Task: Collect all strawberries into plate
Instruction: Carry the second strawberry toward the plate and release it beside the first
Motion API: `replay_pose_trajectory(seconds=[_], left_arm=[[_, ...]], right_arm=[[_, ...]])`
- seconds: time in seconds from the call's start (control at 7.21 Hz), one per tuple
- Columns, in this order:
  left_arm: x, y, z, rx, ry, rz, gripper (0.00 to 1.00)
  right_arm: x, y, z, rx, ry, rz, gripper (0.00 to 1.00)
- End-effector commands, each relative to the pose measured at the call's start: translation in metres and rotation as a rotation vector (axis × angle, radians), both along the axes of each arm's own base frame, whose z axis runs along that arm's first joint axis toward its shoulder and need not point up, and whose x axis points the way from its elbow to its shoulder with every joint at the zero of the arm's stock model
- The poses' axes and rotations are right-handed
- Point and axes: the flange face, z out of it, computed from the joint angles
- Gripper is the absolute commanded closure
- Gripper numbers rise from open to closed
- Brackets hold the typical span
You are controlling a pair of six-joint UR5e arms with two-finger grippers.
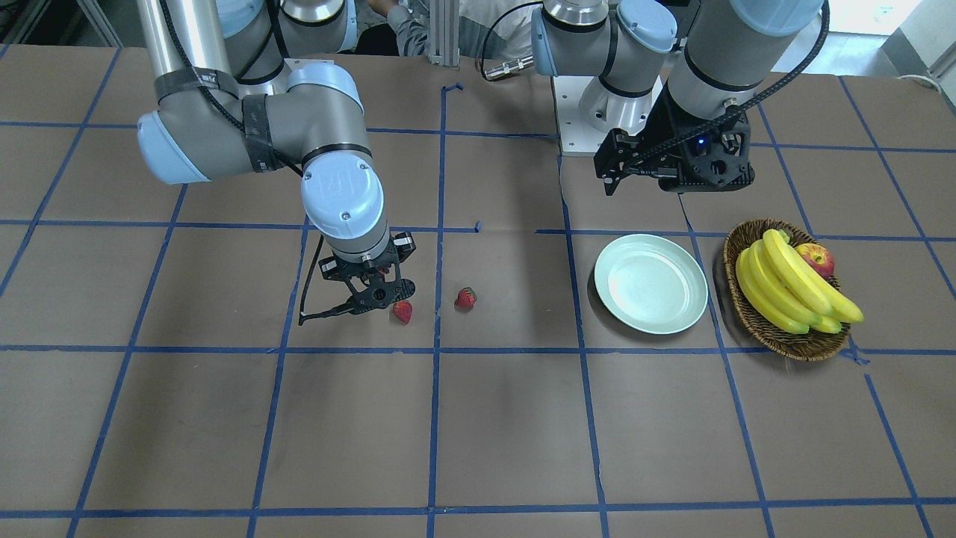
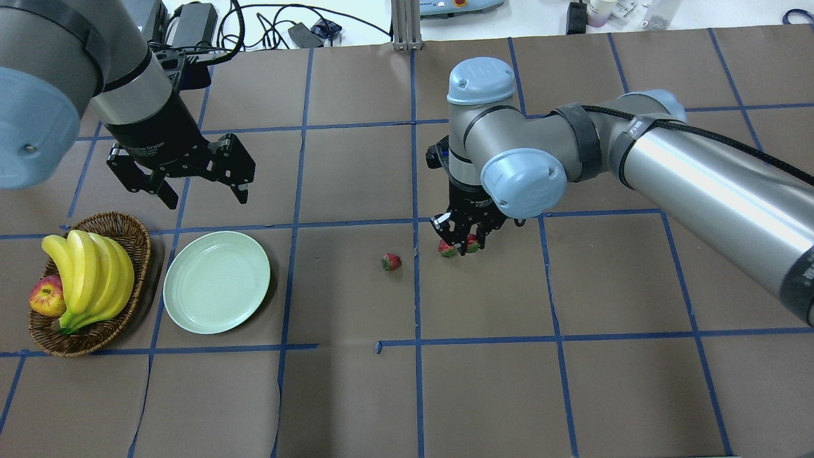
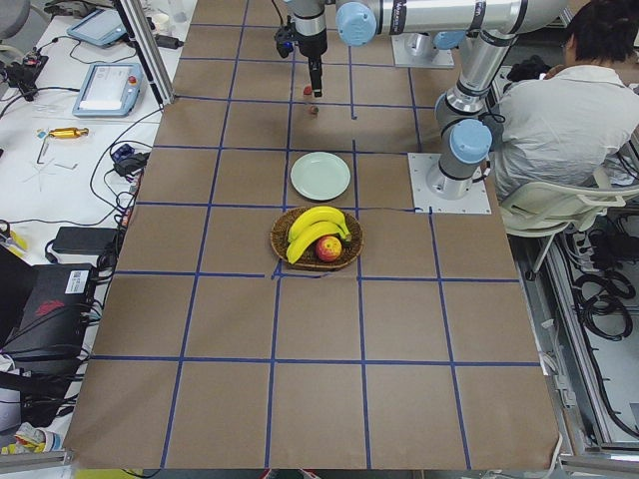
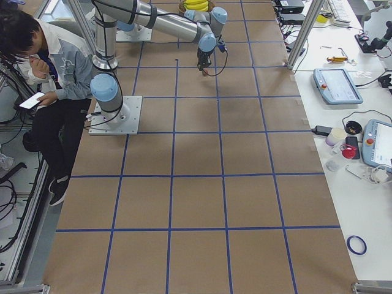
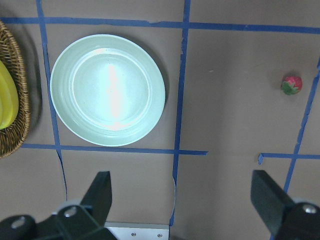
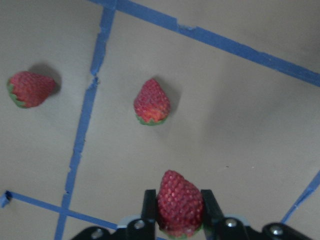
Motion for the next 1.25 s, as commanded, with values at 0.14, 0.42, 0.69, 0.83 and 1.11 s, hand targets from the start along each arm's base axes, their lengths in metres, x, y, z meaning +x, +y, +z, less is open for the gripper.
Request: replay_pose_trajectory(seconds=[0.14,0.42,0.69,0.83,1.11], left_arm=[[0.009,0.000,0.012,-0.024,-0.018,0.002,0.00],[0.018,0.001,0.014,-0.023,-0.102,-0.004,0.00],[0.018,0.001,0.013,-0.022,-0.096,-0.004,0.00],[0.017,0.002,0.012,-0.021,-0.097,-0.006,0.00],[0.017,0.002,0.011,-0.017,-0.097,-0.006,0.00]], right_arm=[[0.080,-0.013,0.004,-0.022,-0.018,-0.070,1.00],[0.114,0.000,-0.019,-0.004,0.004,-0.075,1.00],[0.147,0.008,-0.032,-0.022,-0.059,-0.109,1.00],[0.152,0.007,-0.030,-0.027,-0.065,-0.108,1.00],[0.161,0.006,-0.046,-0.010,-0.055,-0.104,1.00]])
